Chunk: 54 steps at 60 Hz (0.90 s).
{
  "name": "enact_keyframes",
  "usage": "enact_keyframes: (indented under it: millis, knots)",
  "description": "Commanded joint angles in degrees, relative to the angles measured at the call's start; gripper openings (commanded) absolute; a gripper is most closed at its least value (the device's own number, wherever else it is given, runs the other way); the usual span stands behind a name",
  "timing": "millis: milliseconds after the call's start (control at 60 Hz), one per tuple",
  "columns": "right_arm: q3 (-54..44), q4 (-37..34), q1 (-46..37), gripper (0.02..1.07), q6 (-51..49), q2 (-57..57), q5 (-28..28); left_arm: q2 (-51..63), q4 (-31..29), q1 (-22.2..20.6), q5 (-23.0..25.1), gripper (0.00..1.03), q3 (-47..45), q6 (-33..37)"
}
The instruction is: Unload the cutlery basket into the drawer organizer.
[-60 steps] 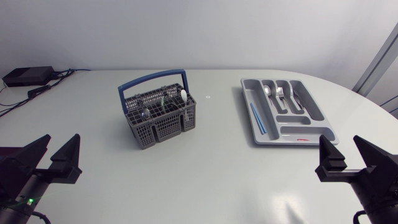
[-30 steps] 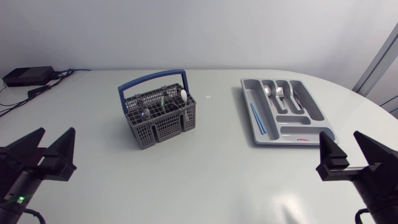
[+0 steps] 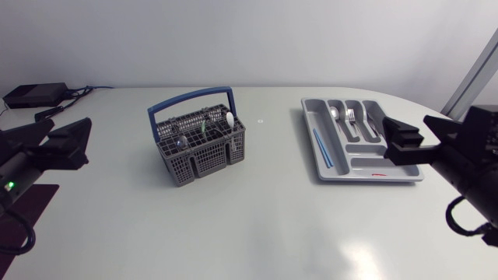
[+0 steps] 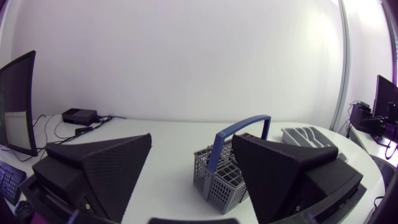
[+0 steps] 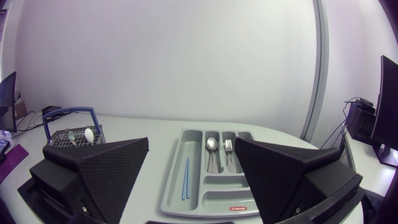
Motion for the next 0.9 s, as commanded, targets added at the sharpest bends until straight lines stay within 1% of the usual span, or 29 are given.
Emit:
enact_keyframes:
  millis: [0,67,117,183,233,300,383,433,450,483,517,550,567,600,633,650,700,717,750,783,800,833,850,883]
  knots:
    - [5.1,-0.6,1.3,1.02,2.4,7.9,1.1,7.6,-1.8,-1.1,-1.4,0.91,5.5,2.4]
    - [9.0,-3.2,2.0,1.02,2.5,13.3,1.1,12.6,-4.2,-2.2,-2.1,0.91,8.7,2.5]
    - [12.1,-5.7,2.3,1.02,2.4,17.1,1.1,16.8,-6.5,-3.9,-2.5,0.91,11.6,2.3]
    - [16.2,-8.3,2.9,1.02,1.9,22.6,1.1,22.7,-9.4,-3.7,-3.5,0.91,15.4,2.6]
    - [19.0,-10.0,3.4,1.02,1.5,26.7,1.0,26.4,-11.5,-3.2,-3.5,0.91,17.9,4.3]
    - [23.9,-14.1,4.4,1.02,1.5,33.5,0.6,32.4,-16.4,-3.1,-3.5,0.91,22.4,7.5]
    - [28.7,-17.7,5.6,1.02,0.3,40.3,-0.6,37.4,-20.4,-3.0,-3.5,0.91,26.1,10.4]
    - [30.4,-18.2,7.0,1.01,-1.7,43.1,-0.5,40.6,-23.4,-2.9,-2.5,0.91,28.5,13.6]
    - [31.0,-18.2,7.5,1.0,-2.7,44.1,-0.4,41.7,-24.6,-2.6,-1.5,0.91,29.3,14.1]
    - [32.2,-18.4,8.2,0.97,-4.9,45.7,-0.3,43.2,-24.9,-1.5,0.8,0.91,30.2,14.2]
    - [33.0,-18.8,8.9,0.97,-7.3,46.9,-0.4,44.2,-25.1,-0.7,2.9,0.88,30.8,14.2]
    - [34.1,-19.9,9.5,0.97,-10.4,48.3,-0.6,46.0,-25.2,0.7,6.0,0.81,31.6,14.5]
    - [34.9,-20.1,9.8,0.97,-11.3,49.8,-1.0,47.1,-24.9,1.5,7.3,0.76,31.9,15.0]
    - [35.4,-19.9,10.0,0.97,-11.7,51.2,-2.0,48.3,-24.5,2.0,8.2,0.71,32.4,15.0]
    - [36.0,-19.2,10.1,0.97,-12.1,53.1,-3.1,50.1,-24.5,3.1,11.0,0.62,33.3,15.3]
    - [36.3,-18.7,10.2,0.95,-12.2,53.9,-3.6,50.5,-24.5,3.4,12.0,0.6,33.3,15.4]
    - [37.0,-16.7,10.4,0.89,-12.5,55.7,-5.5,52.4,-24.3,5.4,16.8,0.5,34.0,15.9]
    - [37.2,-16.1,10.4,0.85,-12.5,56.2,-6.7,52.9,-24.2,5.8,17.5,0.48,34.2,15.9]
    - [38.1,-15.3,9.8,0.73,-12.4,57.1,-9.7,54.4,-24.2,6.9,20.6,0.4,34.8,16.0]
    - [39.2,-14.1,9.2,0.57,-11.7,58.3,-12.3,55.8,-24.2,7.7,23.2,0.33,35.4,16.1]
    - [40.0,-13.7,9.0,0.47,-11.1,59.2,-13.3,56.5,-24.2,8.1,24.2,0.3,35.6,16.1]
    - [41.6,-13.8,8.9,0.29,-10.5,60.8,-14.4,57.6,-24.2,8.6,25.3,0.27,35.9,16.4]
    - [42.6,-13.8,8.9,0.24,-10.2,61.7,-15.0,58.3,-24.2,8.6,25.3,0.26,36.0,16.9]
    - [44.3,-13.9,8.8,0.2,-9.5,63.5,-16.5,59.4,-24.1,8.9,25.3,0.25,36.2,17.6]
